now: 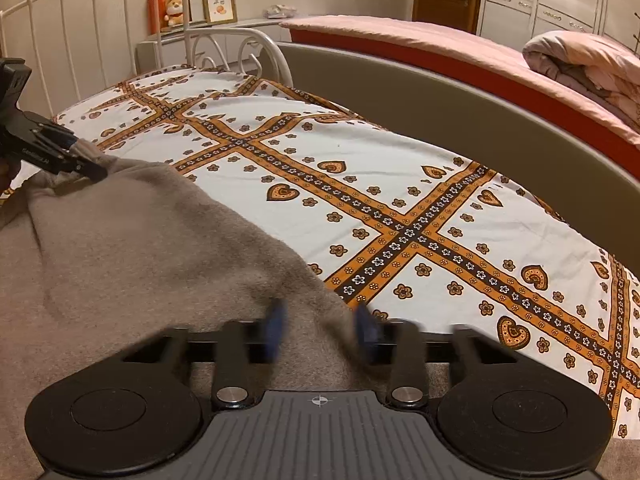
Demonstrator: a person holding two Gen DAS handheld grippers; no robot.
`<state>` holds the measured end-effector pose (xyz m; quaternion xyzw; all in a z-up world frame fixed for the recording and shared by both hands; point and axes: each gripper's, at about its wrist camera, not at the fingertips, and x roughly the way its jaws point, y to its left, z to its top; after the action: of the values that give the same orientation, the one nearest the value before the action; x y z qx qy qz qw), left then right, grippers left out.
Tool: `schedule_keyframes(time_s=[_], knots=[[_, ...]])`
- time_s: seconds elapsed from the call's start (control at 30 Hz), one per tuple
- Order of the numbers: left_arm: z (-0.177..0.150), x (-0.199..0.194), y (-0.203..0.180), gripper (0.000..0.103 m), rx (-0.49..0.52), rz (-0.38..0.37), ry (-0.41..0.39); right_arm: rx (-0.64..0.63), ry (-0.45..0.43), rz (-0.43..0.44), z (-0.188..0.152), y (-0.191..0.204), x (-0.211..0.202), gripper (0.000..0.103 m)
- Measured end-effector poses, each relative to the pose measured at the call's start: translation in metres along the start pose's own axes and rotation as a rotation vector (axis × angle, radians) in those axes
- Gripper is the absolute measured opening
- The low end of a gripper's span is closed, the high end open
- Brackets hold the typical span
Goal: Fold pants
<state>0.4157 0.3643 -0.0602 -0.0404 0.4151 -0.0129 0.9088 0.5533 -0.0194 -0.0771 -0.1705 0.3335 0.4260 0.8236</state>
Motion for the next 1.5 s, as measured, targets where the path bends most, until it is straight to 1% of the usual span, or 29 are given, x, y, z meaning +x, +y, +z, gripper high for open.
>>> schedule_keyframes(time_s=[0.03, 0.13, 0.23, 0.37, 0.5, 0.6, 0.63, 0.7, 0.83, 0.9, 0.93, 0.97, 1.03, 1.1, 1.13, 1.17, 1.23, 1.3, 1.33, 1.37, 1.43, 1.47, 1.5], knots=[[0.0, -0.001, 0.0, 0.022, -0.001, 0.006, -0.008, -0.006, 0.003, -0.008, 0.0, 0.001, -0.001, 0.017], [-0.001, -0.001, -0.002, 0.021, 0.006, 0.023, -0.026, -0.013, 0.008, -0.026, 0.001, 0.002, -0.006, 0.01], [-0.003, -0.008, -0.004, 0.017, 0.002, 0.024, -0.057, -0.029, -0.007, -0.037, 0.001, 0.006, -0.019, 0.008], [-0.005, -0.03, -0.012, 0.016, 0.034, 0.034, -0.12, -0.058, -0.048, -0.045, 0.004, 0.018, -0.049, 0.008], [-0.006, -0.068, -0.02, 0.015, 0.068, 0.021, -0.223, -0.095, -0.085, -0.065, 0.004, 0.037, -0.089, 0.008], [-0.012, -0.1, -0.032, 0.015, 0.116, 0.012, -0.285, -0.118, -0.107, -0.082, 0.0, 0.055, -0.121, 0.008], [-0.014, -0.111, -0.037, 0.015, 0.128, 0.007, -0.304, -0.129, -0.113, -0.089, -0.003, 0.062, -0.132, 0.004], [-0.026, -0.136, -0.046, 0.015, 0.17, -0.005, -0.354, -0.157, -0.122, -0.102, -0.013, 0.078, -0.156, 0.004], [-0.059, -0.176, -0.062, 0.015, 0.224, -0.051, -0.406, -0.224, -0.129, -0.124, -0.047, 0.119, -0.204, 0.004], [-0.084, -0.192, -0.07, 0.015, 0.233, -0.073, -0.408, -0.244, -0.119, -0.121, -0.069, 0.138, -0.222, 0.004], [-0.096, -0.197, -0.073, 0.015, 0.221, -0.088, -0.39, -0.251, -0.11, -0.118, -0.08, 0.147, -0.228, 0.004], [-0.108, -0.199, -0.076, 0.019, 0.204, -0.093, -0.36, -0.252, -0.103, -0.115, -0.095, 0.157, -0.235, 0.004], [-0.133, -0.201, -0.08, 0.025, 0.155, -0.073, -0.32, -0.225, -0.089, -0.111, -0.122, 0.172, -0.244, 0.004], [-0.151, -0.2, -0.081, 0.033, 0.105, -0.062, -0.252, -0.191, -0.089, -0.142, -0.147, 0.185, -0.252, 0.005], [-0.159, -0.201, -0.084, 0.041, 0.077, -0.051, -0.228, -0.151, -0.098, -0.14, -0.156, 0.188, -0.257, 0.005], [-0.163, -0.2, -0.086, 0.047, 0.06, -0.042, -0.206, -0.085, -0.104, -0.13, -0.165, 0.187, -0.263, 0.006], [-0.17, -0.204, -0.092, 0.049, 0.032, 0.004, -0.164, 0.023, -0.123, -0.115, -0.174, 0.184, -0.272, 0.006], [-0.175, -0.213, -0.089, 0.052, -0.017, 0.028, -0.145, 0.116, -0.154, -0.113, -0.18, 0.181, -0.28, 0.006], [-0.175, -0.218, -0.089, 0.056, -0.044, 0.054, -0.146, 0.159, -0.169, -0.109, -0.181, 0.181, -0.284, 0.011], [-0.176, -0.224, -0.088, 0.059, -0.068, 0.063, -0.152, 0.192, -0.181, -0.109, -0.182, 0.181, -0.287, 0.016], [-0.176, -0.235, -0.088, 0.061, -0.123, 0.082, -0.161, 0.227, -0.209, -0.126, -0.179, 0.181, -0.291, 0.071], [-0.177, -0.242, -0.088, 0.062, -0.155, 0.075, -0.174, 0.234, -0.231, -0.131, -0.177, 0.179, -0.297, 0.075], [-0.179, -0.247, -0.088, 0.062, -0.201, 0.045, -0.185, 0.24, -0.248, -0.127, -0.177, 0.178, -0.301, 0.075]])
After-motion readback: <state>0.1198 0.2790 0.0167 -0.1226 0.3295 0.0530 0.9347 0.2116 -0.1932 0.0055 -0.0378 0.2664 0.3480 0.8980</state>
